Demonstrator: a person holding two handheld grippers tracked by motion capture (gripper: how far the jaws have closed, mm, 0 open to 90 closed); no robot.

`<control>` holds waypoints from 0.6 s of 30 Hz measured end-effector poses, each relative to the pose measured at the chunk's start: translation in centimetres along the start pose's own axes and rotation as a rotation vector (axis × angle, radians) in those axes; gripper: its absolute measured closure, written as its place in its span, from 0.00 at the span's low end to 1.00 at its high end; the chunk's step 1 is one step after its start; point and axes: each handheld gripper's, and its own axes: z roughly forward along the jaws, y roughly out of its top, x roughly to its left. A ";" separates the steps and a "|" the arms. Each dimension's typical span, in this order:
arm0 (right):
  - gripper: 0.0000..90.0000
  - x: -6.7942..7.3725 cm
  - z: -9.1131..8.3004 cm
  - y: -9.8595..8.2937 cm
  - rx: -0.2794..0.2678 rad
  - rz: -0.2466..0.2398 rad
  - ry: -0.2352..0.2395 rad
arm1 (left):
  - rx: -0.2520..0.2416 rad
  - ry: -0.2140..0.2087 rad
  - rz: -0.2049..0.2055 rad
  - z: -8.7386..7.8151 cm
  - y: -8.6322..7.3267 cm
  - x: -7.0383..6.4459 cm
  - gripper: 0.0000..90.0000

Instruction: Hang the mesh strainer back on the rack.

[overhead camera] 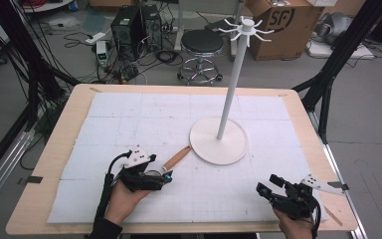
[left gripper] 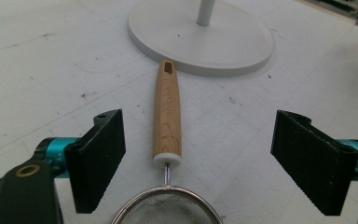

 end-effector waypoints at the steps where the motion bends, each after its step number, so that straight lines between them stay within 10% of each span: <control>1: 0.18 -0.1 0.1 0.0 -0.004 -0.005 0.001 | 0.002 -0.009 -0.007 0.2 0.2 0.2 0.20; 7: 0.18 -0.3 0.2 0.2 -0.002 -0.005 0.002 | 0.101 0.047 0.020 1.5 1.3 0.8 0.29; 18: 0.18 -0.7 -0.2 0.2 -0.025 0.018 -0.006 | 0.295 0.023 0.083 4.8 2.5 0.1 0.34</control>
